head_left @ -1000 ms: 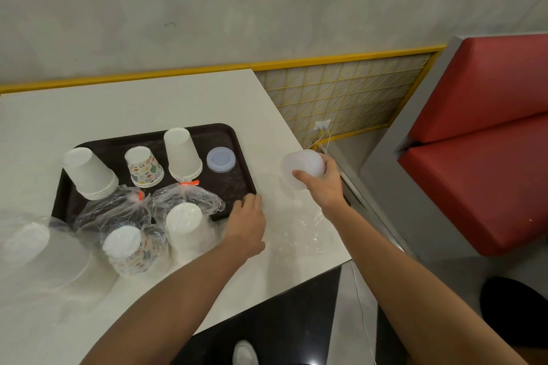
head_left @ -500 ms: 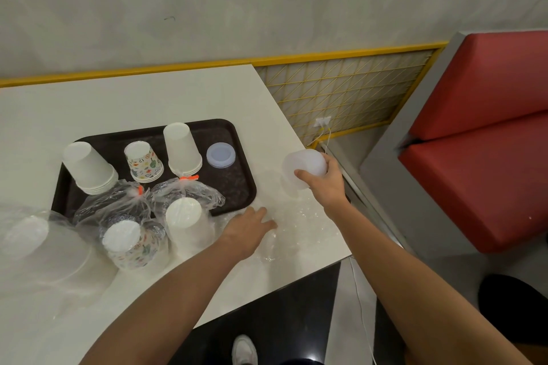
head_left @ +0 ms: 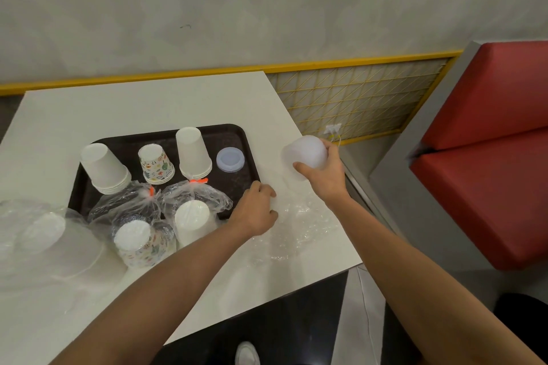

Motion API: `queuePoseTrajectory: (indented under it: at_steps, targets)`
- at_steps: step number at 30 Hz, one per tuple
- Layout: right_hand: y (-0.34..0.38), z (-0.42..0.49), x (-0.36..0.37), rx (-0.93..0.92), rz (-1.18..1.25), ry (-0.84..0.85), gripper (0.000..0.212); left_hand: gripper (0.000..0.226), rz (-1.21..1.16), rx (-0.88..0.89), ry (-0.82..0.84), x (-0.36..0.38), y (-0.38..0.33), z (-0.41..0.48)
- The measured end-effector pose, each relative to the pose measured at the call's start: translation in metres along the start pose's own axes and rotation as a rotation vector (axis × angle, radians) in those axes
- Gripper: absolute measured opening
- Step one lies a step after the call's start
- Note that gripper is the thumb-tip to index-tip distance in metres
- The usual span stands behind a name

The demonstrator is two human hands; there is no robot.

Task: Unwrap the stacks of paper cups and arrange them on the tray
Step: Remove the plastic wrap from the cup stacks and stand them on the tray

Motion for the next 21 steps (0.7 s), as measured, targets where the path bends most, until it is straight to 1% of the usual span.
queuePoseTrajectory:
  at_steps: [2,5,7,8,10,12,13,14,16,17,21]
  targets:
    - [0.003,0.003,0.002,-0.008,0.006,0.003,0.072,0.046,-0.104,-0.058,-0.042,-0.015,-0.002,0.007]
    - [0.009,0.007,0.007,-0.022,0.019,-0.010,0.072,0.048,-0.168,-0.094,-0.101,-0.036,-0.003,0.015]
    - [0.017,0.010,0.010,-0.037,0.021,-0.029,0.073,0.049,-0.260,-0.131,-0.128,-0.046,-0.002,0.021]
    - [0.022,0.011,0.012,-0.044,0.024,-0.036,0.073,0.048,-0.364,-0.178,-0.142,-0.052,-0.002,0.024]
    - [0.032,0.013,0.017,-0.061,0.022,-0.045,0.073,0.045,-0.677,-0.307,-0.179,-0.063,-0.002,0.030]
    - [0.041,0.015,0.020,-0.092,0.016,-0.057,0.072,0.033,-0.960,-0.418,-0.208,-0.075,-0.003,0.036]
    - [0.046,0.016,0.022,-0.109,0.019,-0.058,0.071,0.027,-1.035,-0.456,-0.205,-0.082,-0.004,0.039]
    - [0.049,0.017,0.024,-0.123,0.022,-0.056,0.070,0.025,-1.094,-0.490,-0.204,-0.089,-0.004,0.041]
    - [0.056,0.019,0.028,-0.151,0.002,-0.047,0.069,0.035,-1.210,-0.541,-0.201,-0.100,-0.002,0.044]
    - [0.058,0.020,0.030,-0.169,-0.014,-0.044,0.069,0.043,-1.252,-0.554,-0.171,-0.104,-0.003,0.046]
    - [0.073,0.023,0.042,-0.289,-0.093,0.009,0.070,0.068,-1.324,-0.599,0.018,-0.116,-0.007,0.051]
Point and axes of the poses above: each hand's wrist, its own z-axis towards the middle knuckle, its own x-axis out of the palm, y = z × x, the point moved 5 cm from there along z, towards the middle knuckle, and after that the axes turned 5 degrees about -z, right-handed, at the moved point
